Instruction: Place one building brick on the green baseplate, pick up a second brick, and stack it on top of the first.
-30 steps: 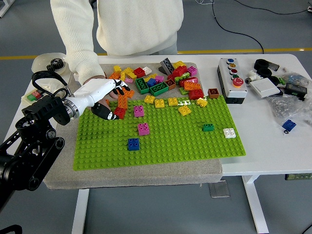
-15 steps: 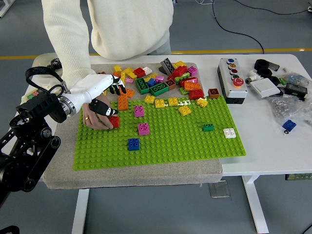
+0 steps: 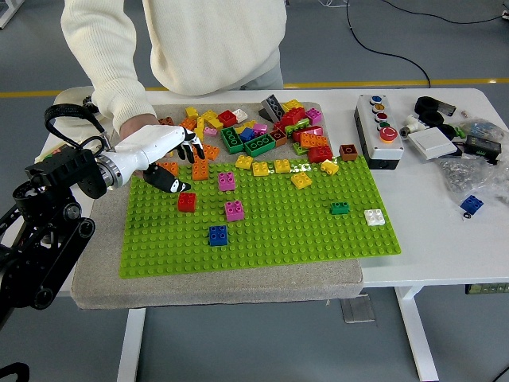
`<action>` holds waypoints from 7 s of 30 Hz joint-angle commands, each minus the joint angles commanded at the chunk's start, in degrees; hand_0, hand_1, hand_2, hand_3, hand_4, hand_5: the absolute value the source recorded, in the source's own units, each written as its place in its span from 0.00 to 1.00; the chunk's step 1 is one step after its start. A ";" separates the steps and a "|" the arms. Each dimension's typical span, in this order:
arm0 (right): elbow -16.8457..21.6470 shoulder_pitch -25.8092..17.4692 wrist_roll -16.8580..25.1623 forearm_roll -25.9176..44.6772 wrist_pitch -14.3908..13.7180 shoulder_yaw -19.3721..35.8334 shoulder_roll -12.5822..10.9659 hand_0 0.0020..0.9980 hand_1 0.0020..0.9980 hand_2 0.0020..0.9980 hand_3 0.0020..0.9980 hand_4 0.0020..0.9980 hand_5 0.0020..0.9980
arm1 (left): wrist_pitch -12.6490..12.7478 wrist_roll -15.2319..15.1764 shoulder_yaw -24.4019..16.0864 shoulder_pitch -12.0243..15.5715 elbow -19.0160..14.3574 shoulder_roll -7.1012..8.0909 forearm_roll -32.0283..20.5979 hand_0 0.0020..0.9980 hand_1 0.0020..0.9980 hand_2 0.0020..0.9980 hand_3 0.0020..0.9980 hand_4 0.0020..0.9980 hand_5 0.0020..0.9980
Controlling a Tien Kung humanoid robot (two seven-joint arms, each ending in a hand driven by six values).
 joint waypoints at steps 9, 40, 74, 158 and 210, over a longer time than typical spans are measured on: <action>0.00 0.23 0.04 0.00 0.15 -0.54 0.02 0.74 0.65 0.72 0.61 0.83 0.40 | -3.98 0.64 0.45 -1.80 3.88 -1.84 0.00 0.71 0.63 0.57 0.74 0.97 0.00; 0.00 0.21 0.07 -0.34 0.30 -0.79 -0.09 0.74 0.65 0.72 0.61 0.83 0.40 | -3.58 -1.01 -2.45 -4.27 15.29 -4.56 0.00 0.73 0.66 0.59 0.74 0.99 0.00; 0.00 0.28 0.05 0.12 0.22 -0.56 -0.07 0.74 0.65 0.72 0.61 0.83 0.40 | -0.15 -2.21 -2.18 -3.70 19.32 -4.59 0.00 0.69 0.60 0.54 0.57 0.92 0.00; 0.00 0.20 0.21 0.48 0.42 -0.97 -0.01 0.74 0.65 0.72 0.61 0.83 0.40 | 7.80 -6.25 1.65 -3.09 19.74 -3.55 0.00 0.52 0.42 0.43 0.50 0.95 0.00; 0.00 0.20 0.20 0.59 0.54 -0.94 0.06 0.74 0.64 0.72 0.60 0.83 0.40 | 2.62 -7.74 1.56 -3.59 17.20 -2.27 0.00 0.57 0.49 0.51 0.53 1.00 0.00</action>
